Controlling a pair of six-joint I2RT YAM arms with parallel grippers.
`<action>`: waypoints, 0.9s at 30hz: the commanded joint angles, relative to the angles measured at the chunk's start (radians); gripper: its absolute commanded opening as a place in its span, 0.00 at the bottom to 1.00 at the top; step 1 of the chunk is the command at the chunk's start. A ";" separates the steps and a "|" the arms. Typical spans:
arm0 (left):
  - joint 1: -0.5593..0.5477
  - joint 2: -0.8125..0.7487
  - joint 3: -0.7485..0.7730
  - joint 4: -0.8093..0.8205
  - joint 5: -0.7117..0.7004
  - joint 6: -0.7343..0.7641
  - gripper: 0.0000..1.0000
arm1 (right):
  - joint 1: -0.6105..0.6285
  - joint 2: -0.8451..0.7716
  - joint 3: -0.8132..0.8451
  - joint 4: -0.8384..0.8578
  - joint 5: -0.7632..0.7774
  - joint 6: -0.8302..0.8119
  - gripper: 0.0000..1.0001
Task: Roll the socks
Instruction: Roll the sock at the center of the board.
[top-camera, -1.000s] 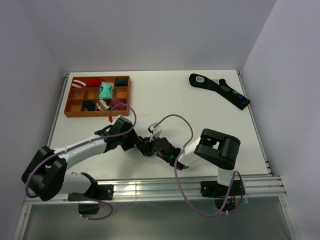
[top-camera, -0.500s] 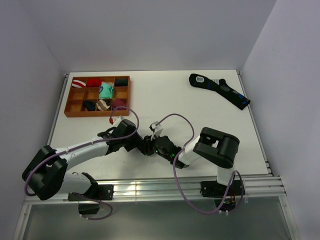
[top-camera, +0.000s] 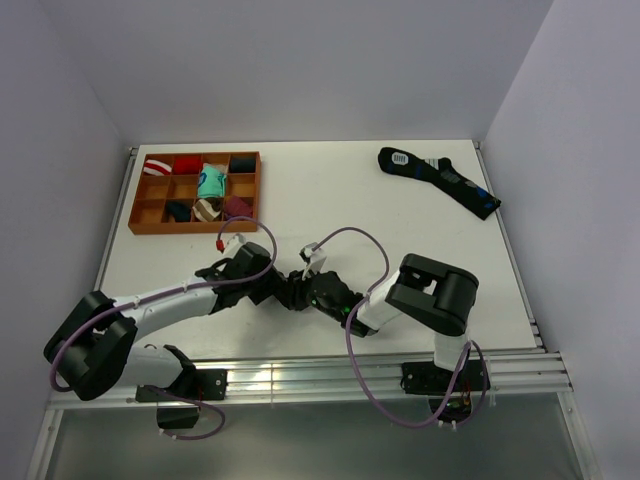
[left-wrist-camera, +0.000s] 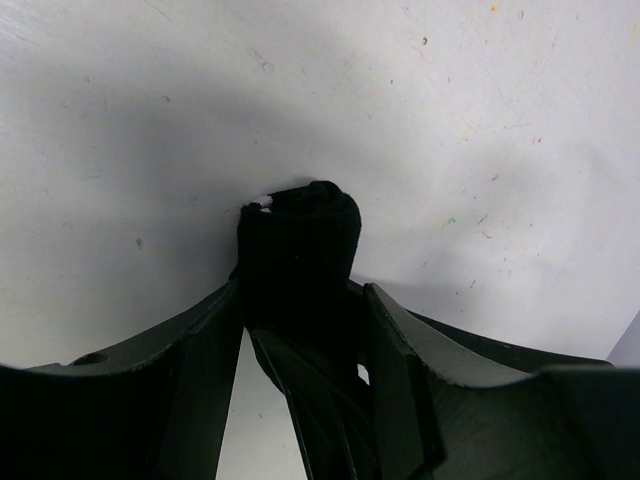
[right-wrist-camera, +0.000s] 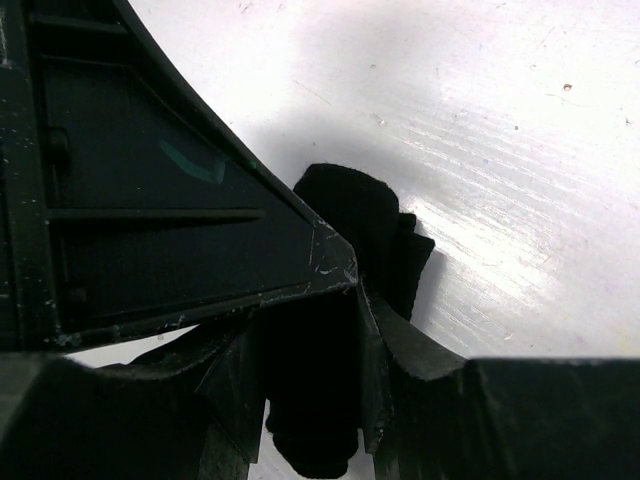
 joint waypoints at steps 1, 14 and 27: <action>-0.004 0.020 -0.027 0.006 0.007 -0.014 0.55 | -0.002 0.111 -0.069 -0.383 -0.050 0.020 0.11; 0.001 0.054 -0.061 0.065 0.015 -0.044 0.54 | -0.011 0.130 -0.083 -0.357 -0.082 0.033 0.10; 0.002 0.080 -0.055 0.076 0.027 -0.044 0.53 | -0.039 0.150 -0.094 -0.333 -0.137 0.052 0.09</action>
